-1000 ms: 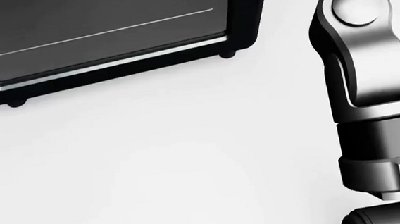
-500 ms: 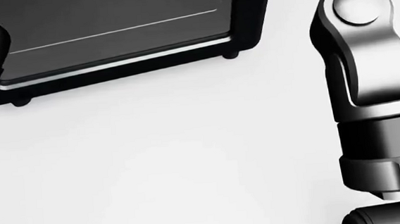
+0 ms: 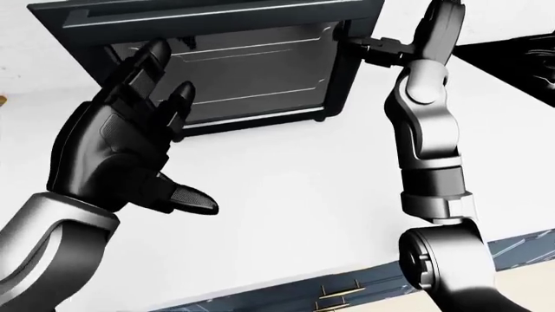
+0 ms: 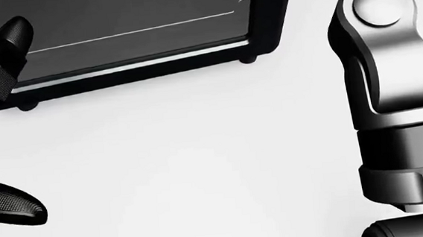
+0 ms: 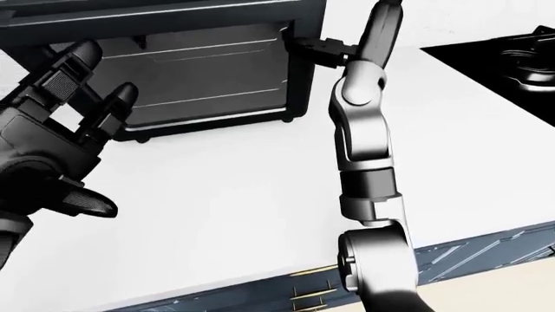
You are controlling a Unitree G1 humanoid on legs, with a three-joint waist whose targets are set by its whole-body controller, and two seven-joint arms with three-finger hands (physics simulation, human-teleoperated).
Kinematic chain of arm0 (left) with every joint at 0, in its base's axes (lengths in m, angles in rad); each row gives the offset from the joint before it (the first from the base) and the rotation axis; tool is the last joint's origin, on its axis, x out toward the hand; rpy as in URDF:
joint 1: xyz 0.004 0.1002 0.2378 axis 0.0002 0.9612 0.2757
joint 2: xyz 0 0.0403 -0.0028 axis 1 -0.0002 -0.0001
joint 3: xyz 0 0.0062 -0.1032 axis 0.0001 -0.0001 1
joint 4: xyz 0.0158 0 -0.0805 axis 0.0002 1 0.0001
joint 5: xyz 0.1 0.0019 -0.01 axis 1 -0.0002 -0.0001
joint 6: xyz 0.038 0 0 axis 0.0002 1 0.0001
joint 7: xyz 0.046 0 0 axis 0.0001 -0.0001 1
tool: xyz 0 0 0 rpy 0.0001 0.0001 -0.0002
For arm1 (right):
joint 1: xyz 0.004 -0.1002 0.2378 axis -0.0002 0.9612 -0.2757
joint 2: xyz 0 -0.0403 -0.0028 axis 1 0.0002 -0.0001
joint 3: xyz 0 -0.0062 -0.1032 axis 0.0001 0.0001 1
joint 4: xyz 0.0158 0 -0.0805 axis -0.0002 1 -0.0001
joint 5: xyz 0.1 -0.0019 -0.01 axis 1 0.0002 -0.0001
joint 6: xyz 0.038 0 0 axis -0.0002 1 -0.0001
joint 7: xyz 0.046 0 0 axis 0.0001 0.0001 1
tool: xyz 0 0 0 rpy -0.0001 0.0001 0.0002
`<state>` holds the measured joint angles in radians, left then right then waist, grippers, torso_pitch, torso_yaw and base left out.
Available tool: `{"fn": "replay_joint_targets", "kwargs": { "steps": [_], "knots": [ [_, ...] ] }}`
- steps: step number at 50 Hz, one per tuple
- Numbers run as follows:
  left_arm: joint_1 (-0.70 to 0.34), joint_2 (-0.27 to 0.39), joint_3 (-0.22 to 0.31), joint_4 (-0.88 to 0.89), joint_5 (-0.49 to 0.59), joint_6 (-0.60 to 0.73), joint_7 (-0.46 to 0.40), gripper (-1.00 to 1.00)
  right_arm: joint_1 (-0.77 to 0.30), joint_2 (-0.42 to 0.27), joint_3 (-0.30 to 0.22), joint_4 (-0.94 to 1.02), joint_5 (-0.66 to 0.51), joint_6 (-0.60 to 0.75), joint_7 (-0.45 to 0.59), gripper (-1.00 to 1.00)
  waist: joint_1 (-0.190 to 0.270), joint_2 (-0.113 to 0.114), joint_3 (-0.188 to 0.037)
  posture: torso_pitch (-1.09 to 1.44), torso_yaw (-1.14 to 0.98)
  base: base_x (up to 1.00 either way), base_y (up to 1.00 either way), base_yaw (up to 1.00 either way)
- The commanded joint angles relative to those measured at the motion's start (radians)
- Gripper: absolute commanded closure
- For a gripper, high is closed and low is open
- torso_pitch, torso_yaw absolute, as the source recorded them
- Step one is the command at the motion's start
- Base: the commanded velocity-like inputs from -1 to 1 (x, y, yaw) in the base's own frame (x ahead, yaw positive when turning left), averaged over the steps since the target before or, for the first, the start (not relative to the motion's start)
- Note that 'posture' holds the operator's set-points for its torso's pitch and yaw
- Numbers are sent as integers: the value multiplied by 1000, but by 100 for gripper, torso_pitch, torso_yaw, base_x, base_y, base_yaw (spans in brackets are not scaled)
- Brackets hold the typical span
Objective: Close the toaster oven door.
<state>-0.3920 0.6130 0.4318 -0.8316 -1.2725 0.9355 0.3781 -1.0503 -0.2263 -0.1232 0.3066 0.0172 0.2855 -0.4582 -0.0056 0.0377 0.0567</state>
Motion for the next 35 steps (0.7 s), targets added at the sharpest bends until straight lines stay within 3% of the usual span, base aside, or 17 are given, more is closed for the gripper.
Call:
{"fn": "replay_joint_targets", "kwargs": {
  "steps": [1,14,23,35],
  "knots": [
    [-34,12,15,5,19,-14,-2,-100,-39,-10,-1,-35,-5,-25,3,-100,0,1,-26,0,0,0,0,0],
    [-68,-41,-29,70,158,13,-96,-100,-39,-9,0,-35,-5,-23,2,-100,1,-2,-29,0,0,0,0,0],
    [-85,-60,-30,69,193,42,-133,-100,-50,-9,2,-50,-6,-1,6,-100,1,-6,-30,0,0,0,0,0],
    [-189,-67,-72,181,306,33,-195,-100,-43,-10,-2,-46,-3,-11,5,-100,4,-10,-34,0,0,0,0,0]
  ]
}}
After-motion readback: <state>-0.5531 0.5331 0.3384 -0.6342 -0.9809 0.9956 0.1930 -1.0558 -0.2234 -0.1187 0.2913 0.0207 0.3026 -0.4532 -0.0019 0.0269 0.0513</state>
